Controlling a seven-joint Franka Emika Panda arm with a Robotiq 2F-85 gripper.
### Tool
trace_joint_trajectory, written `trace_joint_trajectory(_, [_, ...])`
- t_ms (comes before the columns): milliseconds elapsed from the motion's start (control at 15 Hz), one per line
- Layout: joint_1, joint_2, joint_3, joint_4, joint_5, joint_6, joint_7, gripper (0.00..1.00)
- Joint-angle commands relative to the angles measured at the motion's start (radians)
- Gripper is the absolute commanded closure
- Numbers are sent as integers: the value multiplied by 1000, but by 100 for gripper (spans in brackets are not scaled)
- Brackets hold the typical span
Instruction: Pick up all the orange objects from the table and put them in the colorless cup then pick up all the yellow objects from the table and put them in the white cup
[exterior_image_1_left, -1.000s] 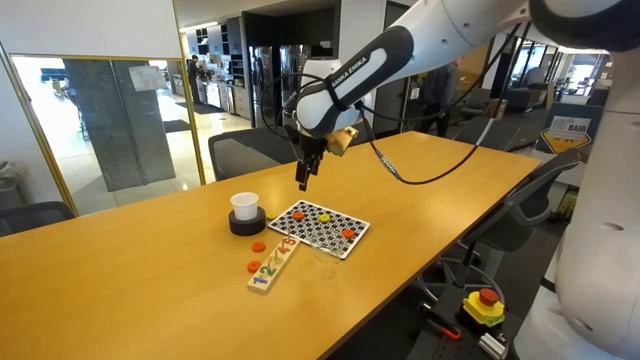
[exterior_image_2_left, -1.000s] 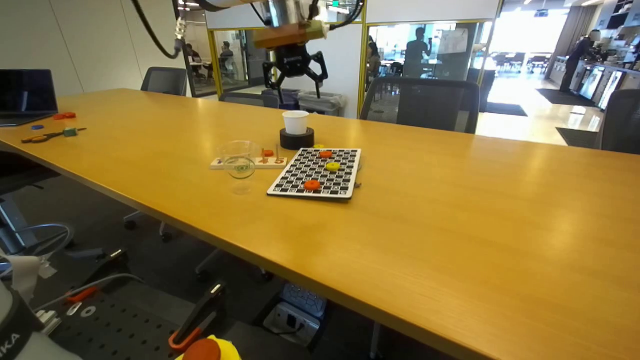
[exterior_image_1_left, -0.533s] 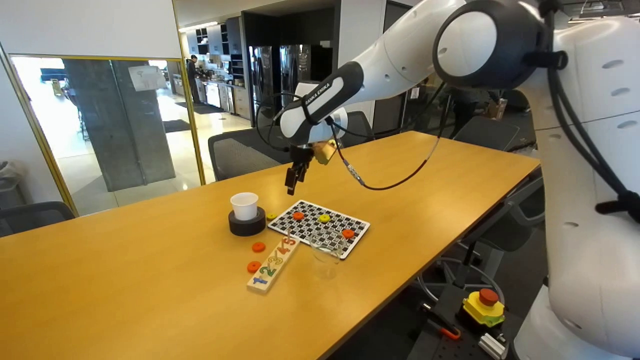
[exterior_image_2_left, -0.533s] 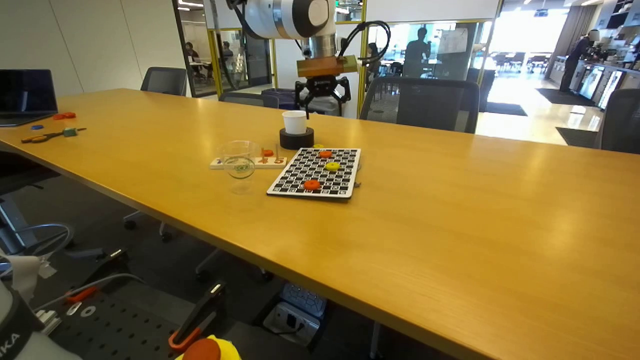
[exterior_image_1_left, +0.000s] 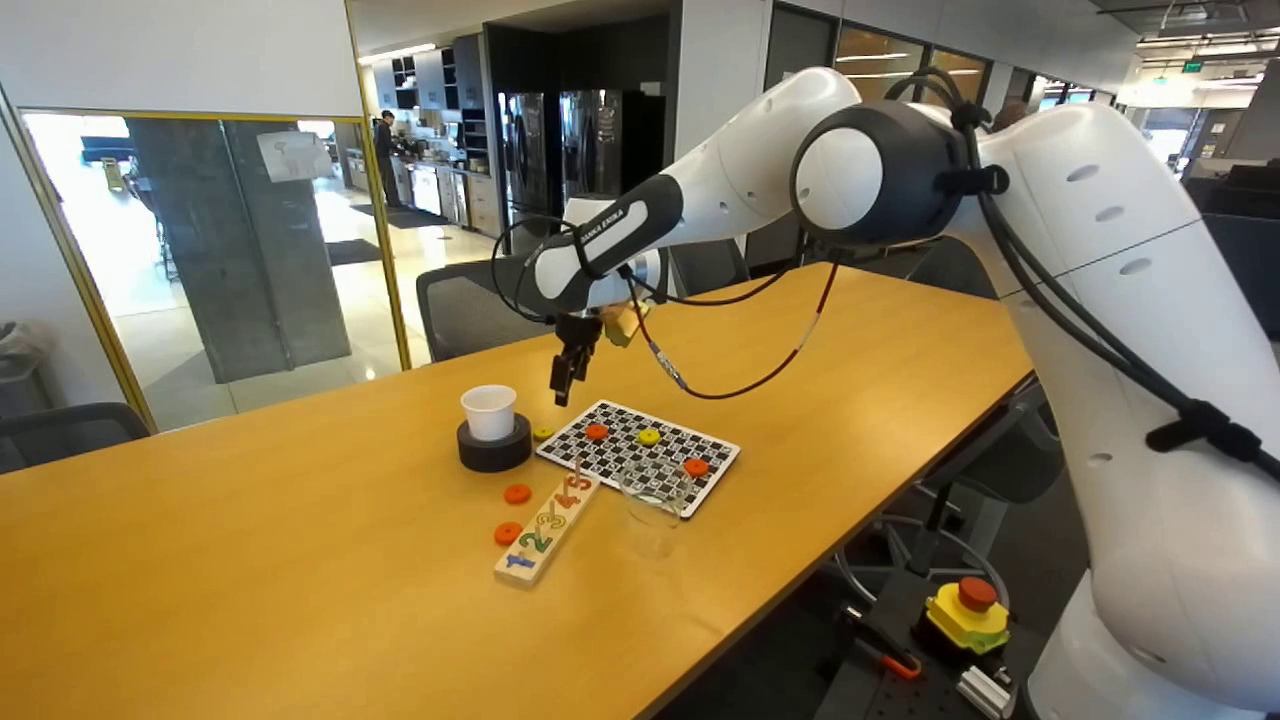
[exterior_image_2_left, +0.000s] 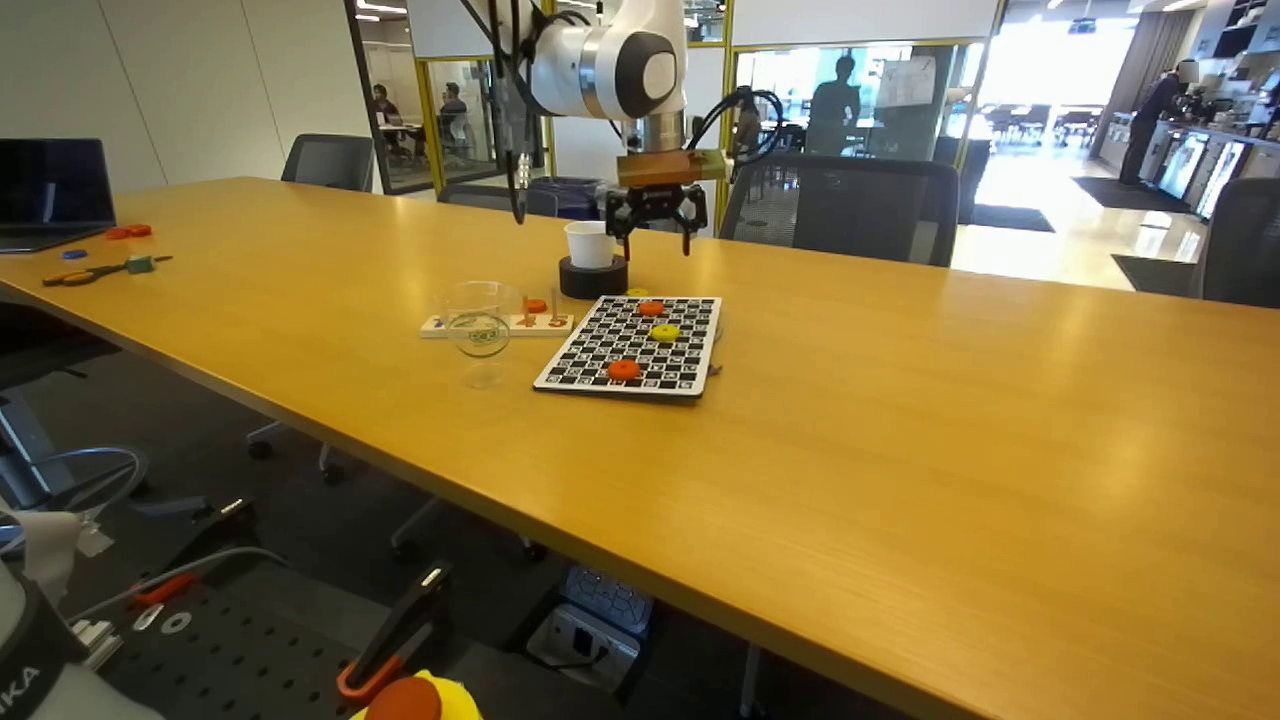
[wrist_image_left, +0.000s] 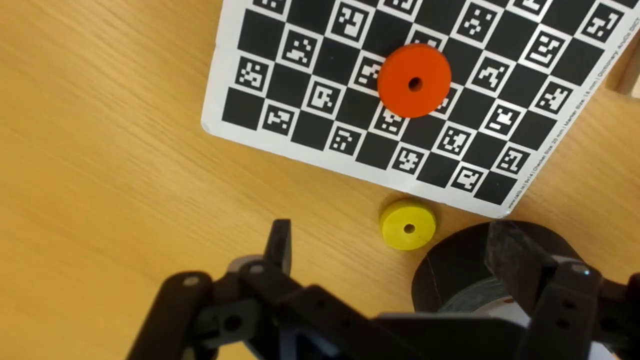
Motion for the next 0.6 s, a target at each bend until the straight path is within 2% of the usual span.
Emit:
trace_joint_trajectory(0, [-3, 82, 17, 136, -21, -62, -17, 0])
trace_joint_trajectory(533, [-6, 164, 40, 222, -10, -90, -24, 0])
